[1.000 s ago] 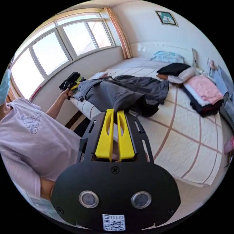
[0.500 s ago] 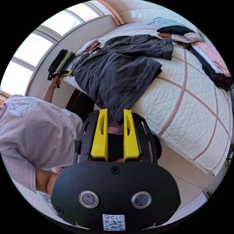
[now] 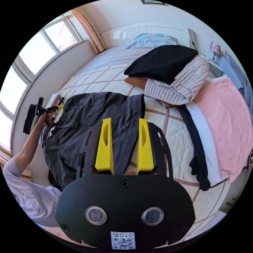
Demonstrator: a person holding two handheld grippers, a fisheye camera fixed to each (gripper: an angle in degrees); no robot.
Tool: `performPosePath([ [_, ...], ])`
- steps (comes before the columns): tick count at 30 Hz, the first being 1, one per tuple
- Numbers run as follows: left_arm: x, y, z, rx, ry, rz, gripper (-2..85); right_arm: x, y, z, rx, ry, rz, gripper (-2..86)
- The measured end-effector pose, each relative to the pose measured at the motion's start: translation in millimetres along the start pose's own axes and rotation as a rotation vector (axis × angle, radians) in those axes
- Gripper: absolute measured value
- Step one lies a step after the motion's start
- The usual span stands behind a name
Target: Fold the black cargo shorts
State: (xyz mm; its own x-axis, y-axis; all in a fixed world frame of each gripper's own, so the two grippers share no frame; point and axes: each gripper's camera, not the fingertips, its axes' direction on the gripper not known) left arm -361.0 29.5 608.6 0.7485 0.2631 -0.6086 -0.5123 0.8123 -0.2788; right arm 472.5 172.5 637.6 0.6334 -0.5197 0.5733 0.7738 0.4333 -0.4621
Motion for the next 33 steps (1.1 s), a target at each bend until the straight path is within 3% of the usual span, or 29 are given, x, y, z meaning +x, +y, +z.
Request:
performPosePath([
  [8, -13, -43, 33, -0.035, 0.058, -0.019, 12.8, -15, -66, 66, -0.121, 0.014, -0.058, 9.1],
  [14, -17, -31, -43, 0.177, 0.167, 0.020, 8.9, -92, -76, 28, -0.041, 0.235, -0.275, 3.9],
  [18, -35, -36, -115, 0.229, 0.092, -0.035, 8.0, -127, -108, -4, 0.097, 0.227, -0.295, 3.7],
  [24, -62, -73, -93, 0.190, -0.152, -0.219, 7.5, -184, -166, 30, 0.132, 0.357, -0.259, 4.0],
  [25, -58, -86, -74, 0.071, -0.235, -0.178, 7.5, -193, -166, 37, 0.097, 0.352, -0.274, 4.8],
  [27, -61, -97, -41, -0.192, -0.162, -0.135, 7.8, -199, -159, 42, -0.025, 0.378, -0.291, 6.1],
  [30, -53, -68, -81, 0.002, -0.169, -0.127, 8.0, -193, -112, 7, 0.053, 0.491, -0.277, 8.4],
  [33, -27, -14, -126, 0.067, -0.091, 0.010, 8.6, -179, -37, -46, 0.108, 0.379, -0.221, 9.9],
])
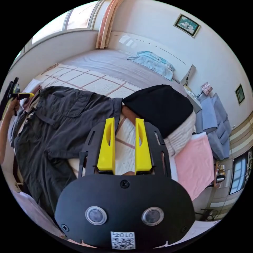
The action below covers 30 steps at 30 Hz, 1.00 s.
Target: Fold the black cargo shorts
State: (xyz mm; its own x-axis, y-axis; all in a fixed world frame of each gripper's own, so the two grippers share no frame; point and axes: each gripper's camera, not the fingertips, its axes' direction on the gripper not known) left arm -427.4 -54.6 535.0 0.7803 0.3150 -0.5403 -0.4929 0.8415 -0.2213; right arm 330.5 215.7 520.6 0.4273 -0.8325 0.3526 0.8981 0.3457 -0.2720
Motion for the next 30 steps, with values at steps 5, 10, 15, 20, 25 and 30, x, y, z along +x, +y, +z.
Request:
performPosePath([
  [5, 69, 144, -65, 0.031, -0.058, 0.253, 10.3, -35, 181, -86, 0.075, -0.253, 0.000, 11.1],
  [10, 78, 282, -83, 0.034, -0.059, 0.259, 13.7, -114, 316, -108, -0.004, -0.347, -0.087, 11.4],
  [15, 75, 323, -82, 0.018, -0.102, 0.316, 16.2, -165, 393, -114, -0.017, -0.407, -0.092, 11.9],
  [20, 92, 318, -76, -0.039, -0.239, 0.468, 17.6, -211, 415, -100, -0.035, -0.283, -0.150, 12.6],
  [25, 77, 307, -76, -0.044, -0.188, 0.472, 18.2, -230, 411, -92, -0.011, -0.226, -0.137, 12.8],
  [30, 67, 310, -86, -0.035, -0.012, 0.528, 16.9, -234, 412, -97, 0.009, -0.171, -0.154, 12.5],
])
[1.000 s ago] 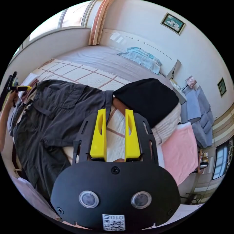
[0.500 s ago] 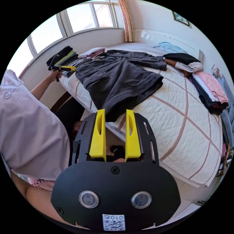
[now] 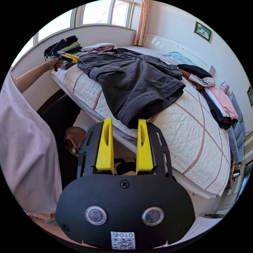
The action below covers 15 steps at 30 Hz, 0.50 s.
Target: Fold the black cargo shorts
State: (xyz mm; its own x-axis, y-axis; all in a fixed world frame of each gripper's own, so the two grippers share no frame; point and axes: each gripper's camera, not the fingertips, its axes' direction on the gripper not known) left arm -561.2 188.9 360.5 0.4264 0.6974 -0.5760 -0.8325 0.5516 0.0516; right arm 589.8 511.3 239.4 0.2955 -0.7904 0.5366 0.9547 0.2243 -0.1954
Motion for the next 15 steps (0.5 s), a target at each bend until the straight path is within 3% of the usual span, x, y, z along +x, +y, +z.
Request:
performPosePath([
  [5, -6, 7, 8, -0.078, 0.003, 0.026, 15.4, -3, 4, 2, 0.029, 0.065, 0.018, 10.9],
  [8, 0, 6, -3, -0.036, -0.072, 0.060, 13.6, -3, 0, 2, 0.046, 0.100, -0.005, 9.4],
  [11, 2, -3, 2, -0.113, -0.166, 0.090, 11.0, 0, -8, 6, 0.021, 0.155, -0.067, 5.7],
  [15, -14, -21, -15, -0.187, -0.135, 0.058, 6.6, 45, -28, -33, 0.102, 0.153, -0.049, 3.2],
])
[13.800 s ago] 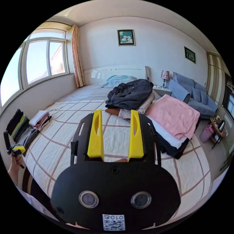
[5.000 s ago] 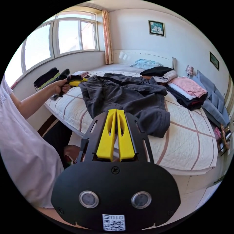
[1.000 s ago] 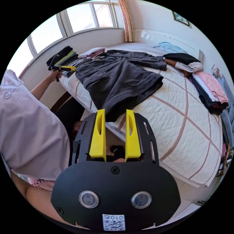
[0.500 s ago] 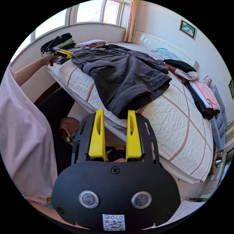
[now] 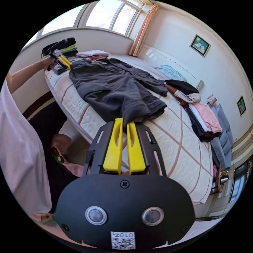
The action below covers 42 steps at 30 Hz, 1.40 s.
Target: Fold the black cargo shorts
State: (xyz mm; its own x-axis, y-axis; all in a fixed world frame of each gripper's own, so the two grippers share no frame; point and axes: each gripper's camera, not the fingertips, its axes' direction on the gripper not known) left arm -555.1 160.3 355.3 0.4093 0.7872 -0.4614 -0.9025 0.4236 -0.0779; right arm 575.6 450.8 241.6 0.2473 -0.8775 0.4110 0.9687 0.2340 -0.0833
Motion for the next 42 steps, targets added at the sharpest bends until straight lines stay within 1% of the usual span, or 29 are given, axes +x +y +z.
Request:
performPosePath([
  [2, -14, -3, -30, 0.052, 0.037, -0.038, 4.9, 47, -22, -40, 0.058, -0.060, 0.004, 2.8],
  [4, -22, -5, -76, 0.164, 0.079, -0.052, 3.3, 67, -35, -74, 0.112, 0.005, 0.004, 2.8],
  [5, -22, -5, -84, 0.178, 0.081, -0.056, 3.1, 76, -35, -92, 0.154, 0.034, 0.001, 2.8],
  [7, -23, 0, -98, 0.183, 0.104, -0.065, 2.0, 90, -22, -96, 0.184, -0.009, 0.018, 3.1],
  [8, -24, 3, -96, 0.175, 0.122, -0.067, 1.8, 101, -9, -76, 0.096, -0.073, 0.032, 3.3],
  [9, -24, 12, -86, 0.156, 0.177, -0.060, 1.5, 106, -1, -61, 0.035, -0.117, 0.044, 3.4],
  [10, -24, 23, -72, 0.152, 0.237, -0.046, 1.2, 113, 17, -27, -0.077, -0.239, 0.078, 3.5],
  [11, -26, 28, -62, 0.143, 0.265, -0.050, 1.1, 116, 36, 2, -0.132, -0.360, 0.106, 3.5],
  [13, -31, 47, -21, 0.030, 0.297, -0.082, 0.7, 112, 58, 30, -0.149, -0.518, 0.127, 3.6],
  [15, -34, 56, -4, -0.020, 0.295, -0.097, 0.5, 106, 68, 41, -0.153, -0.490, 0.131, 3.7],
  [18, -46, 60, -16, 0.013, 0.302, -0.106, 0.3, 106, 73, 54, -0.177, -0.546, 0.119, 4.2],
  [20, -51, 59, -27, 0.003, 0.278, -0.078, 0.3, 106, 70, 60, -0.191, -0.605, 0.077, 4.5],
  [24, -70, 69, -32, -0.046, 0.227, -0.099, 0.4, 111, 67, 53, -0.187, -0.607, -0.011, 6.1],
  [27, -78, 87, -25, -0.024, 0.235, -0.153, 0.7, 153, 70, 45, -0.157, -0.550, 0.092, 9.3],
  [29, -78, 100, -23, -0.044, 0.225, -0.179, 0.9, 194, 63, 34, -0.028, -0.444, 0.211, 10.4],
  [30, -79, 109, -25, -0.046, 0.215, -0.214, 0.9, 203, 59, 34, -0.003, -0.413, 0.246, 10.7],
  [32, -80, 123, -34, 0.014, 0.271, -0.256, 0.8, 235, 38, 50, 0.024, -0.362, 0.383, 12.1],
  [34, -78, 135, -56, 0.158, 0.311, -0.279, 0.6, 253, 23, 76, 0.006, -0.404, 0.472, 12.7],
  [36, -76, 136, -70, 0.218, 0.305, -0.284, 0.5, 265, 11, 108, -0.027, -0.478, 0.543, 12.5],
  [38, -75, 130, -80, 0.241, 0.293, -0.271, 0.5, 272, -2, 147, -0.054, -0.607, 0.611, 11.2],
  [40, -79, 119, -90, 0.277, 0.290, -0.267, 0.6, 274, -9, 171, -0.108, -0.659, 0.650, 8.9],
  [42, -87, 110, -92, 0.304, 0.318, -0.286, 0.9, 274, -15, 177, -0.108, -0.675, 0.632, 6.8],
])
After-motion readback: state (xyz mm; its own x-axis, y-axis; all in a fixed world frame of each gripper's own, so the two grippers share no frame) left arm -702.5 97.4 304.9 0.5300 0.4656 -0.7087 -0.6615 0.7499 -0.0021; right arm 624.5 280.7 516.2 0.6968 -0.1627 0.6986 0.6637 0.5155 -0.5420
